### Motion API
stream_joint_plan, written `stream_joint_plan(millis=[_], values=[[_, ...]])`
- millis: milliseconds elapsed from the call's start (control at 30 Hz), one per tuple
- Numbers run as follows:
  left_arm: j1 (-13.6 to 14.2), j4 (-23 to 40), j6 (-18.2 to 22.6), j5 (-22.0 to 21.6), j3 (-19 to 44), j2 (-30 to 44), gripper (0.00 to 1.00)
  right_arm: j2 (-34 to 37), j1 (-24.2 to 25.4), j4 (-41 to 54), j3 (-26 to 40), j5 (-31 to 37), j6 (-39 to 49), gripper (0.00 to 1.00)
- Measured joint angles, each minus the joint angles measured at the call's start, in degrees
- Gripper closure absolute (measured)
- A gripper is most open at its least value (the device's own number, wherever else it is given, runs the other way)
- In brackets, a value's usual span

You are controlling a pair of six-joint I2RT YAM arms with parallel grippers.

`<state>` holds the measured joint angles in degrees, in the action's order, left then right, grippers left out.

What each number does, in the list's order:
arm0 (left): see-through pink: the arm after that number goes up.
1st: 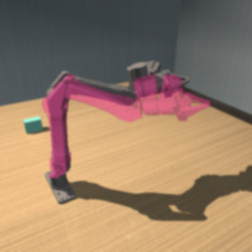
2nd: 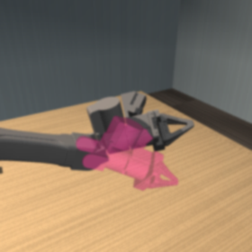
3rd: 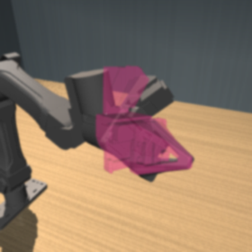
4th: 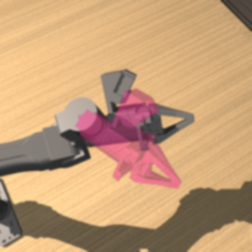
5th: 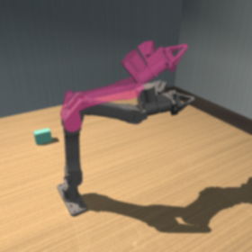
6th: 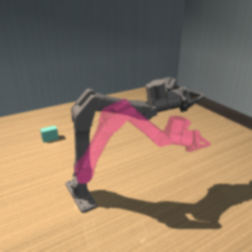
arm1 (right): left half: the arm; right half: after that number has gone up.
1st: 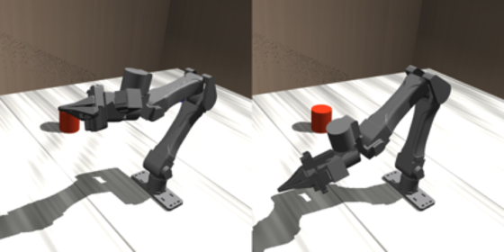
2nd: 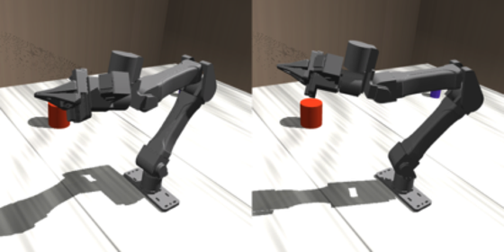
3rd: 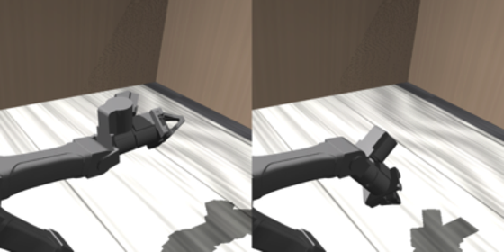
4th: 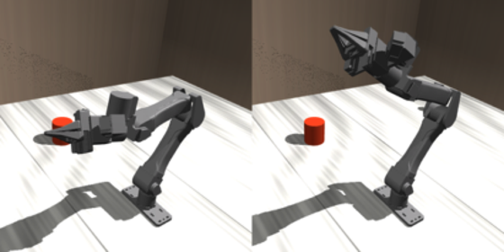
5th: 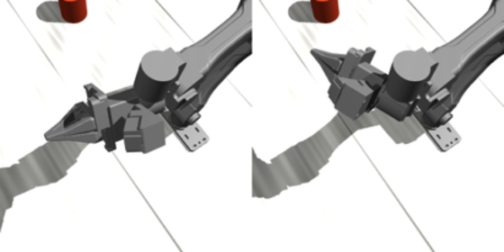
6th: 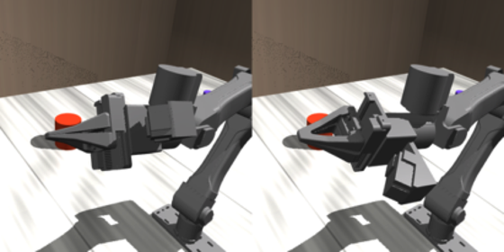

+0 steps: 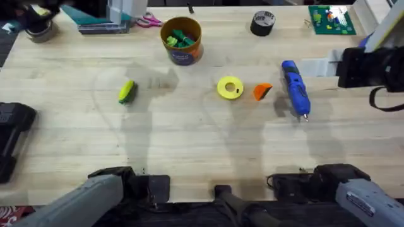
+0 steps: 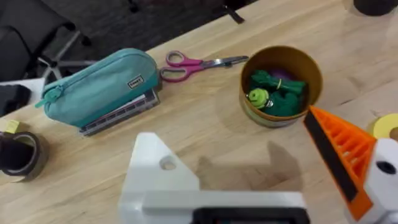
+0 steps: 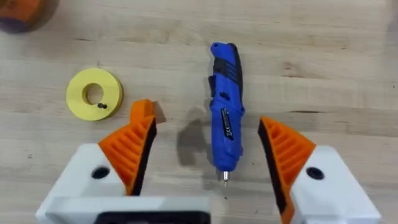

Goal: Pick up the gripper from the table and insert it into the empty holder that is missing its gripper. Then pick up a screw, insert it into the mounting hole, and use the screwdriver to tighten it. Finally, clean up the table by picking up the vegetable and placing it into the bucket.

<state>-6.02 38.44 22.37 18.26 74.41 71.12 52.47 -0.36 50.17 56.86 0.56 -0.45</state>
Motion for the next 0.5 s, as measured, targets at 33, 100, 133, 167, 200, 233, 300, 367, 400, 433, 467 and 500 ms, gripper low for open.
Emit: stream_joint_plan(millis=[33,100,133,167,200,233,300,367,400,433,467,500], values=[[0.0,-1.5,0.0,0.0,-1.7,-1.1,0.015,0.0,0.0,0.0,0.0,0.0,0.0,0.003],[0.0,-4.6,0.0,0.0,-5.6,-3.7,0.015,0.0,0.0,0.0,0.0,0.0,0.0,0.003],[0.0,-6.2,0.0,0.0,-7.6,-5.2,0.015,0.0,0.0,0.0,0.0,0.0,0.0,0.003],[0.0,-7.9,0.0,0.0,-9.9,-6.9,0.015,0.0,0.0,0.0,0.0,0.0,0.0,0.003],[0.0,-9.4,0.0,0.0,-12.1,-8.5,0.015,0.0,0.0,0.0,0.0,0.0,0.0,0.003],[0.0,-10.9,0.0,0.0,-14.7,-10.5,0.015,0.0,0.0,0.0,0.0,0.0,0.0,0.003],[0.0,-13.9,0.0,0.1,-19.2,-13.9,0.015,0.0,0.0,0.0,0.0,0.0,0.0,0.003],[0.0,-17.6,0.0,0.4,-23.9,-17.2,0.015,0.0,0.0,0.0,0.0,0.0,0.0,0.003],[0.0,-19.5,0.0,0.7,-26.5,-19.1,0.015,0.0,0.0,0.0,0.0,0.0,0.0,0.003],[0.0,-21.8,0.0,1.2,-29.2,-20.9,0.015,0.0,0.0,0.0,0.0,0.0,0.0,0.003],[0.0,-24.7,0.1,1.8,-32.1,-22.8,0.015,0.0,0.0,0.0,0.0,0.0,0.0,0.003],[0.0,-26.9,0.2,2.2,-34.4,-24.4,0.015,0.0,0.0,0.0,0.0,0.0,0.0,0.003]])
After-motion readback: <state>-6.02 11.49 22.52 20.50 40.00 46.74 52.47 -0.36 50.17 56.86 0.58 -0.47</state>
